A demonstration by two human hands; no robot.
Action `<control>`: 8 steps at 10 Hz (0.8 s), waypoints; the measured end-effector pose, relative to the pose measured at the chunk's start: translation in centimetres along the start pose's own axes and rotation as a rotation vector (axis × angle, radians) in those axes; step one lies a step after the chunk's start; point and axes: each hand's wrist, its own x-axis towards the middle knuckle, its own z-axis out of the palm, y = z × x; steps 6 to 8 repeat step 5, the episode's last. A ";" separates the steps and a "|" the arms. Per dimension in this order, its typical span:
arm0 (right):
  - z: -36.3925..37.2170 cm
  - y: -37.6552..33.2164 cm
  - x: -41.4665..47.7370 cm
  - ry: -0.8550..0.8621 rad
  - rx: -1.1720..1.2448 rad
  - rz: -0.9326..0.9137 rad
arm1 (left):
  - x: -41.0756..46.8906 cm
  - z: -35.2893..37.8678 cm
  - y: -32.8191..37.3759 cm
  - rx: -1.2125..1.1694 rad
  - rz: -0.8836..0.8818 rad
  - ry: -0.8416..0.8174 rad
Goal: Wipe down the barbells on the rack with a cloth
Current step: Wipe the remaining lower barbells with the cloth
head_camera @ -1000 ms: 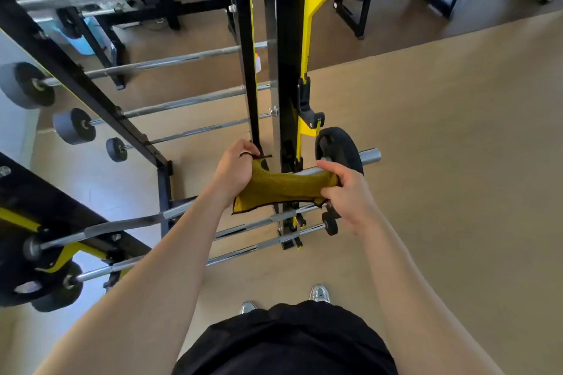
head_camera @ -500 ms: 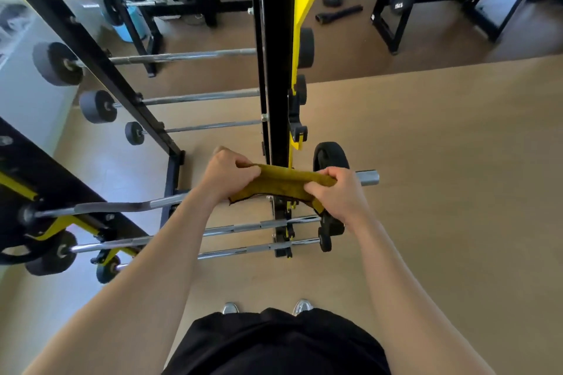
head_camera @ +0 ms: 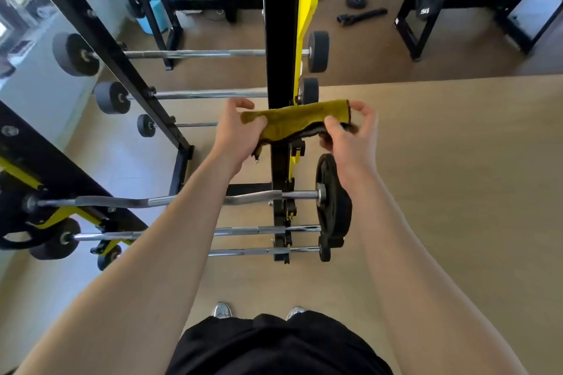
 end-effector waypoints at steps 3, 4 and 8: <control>2.3 2.4 0.2 -0.175 -0.777 -0.409 | 0.2 3.2 -2.8 0.444 0.344 -0.062; 2.9 2.8 0.6 -0.304 -0.818 -0.306 | -0.1 3.5 -3.0 0.389 0.237 -0.151; 3.1 2.1 0.1 -0.199 -0.910 -0.372 | -0.5 3.5 -3.4 0.311 0.172 -0.073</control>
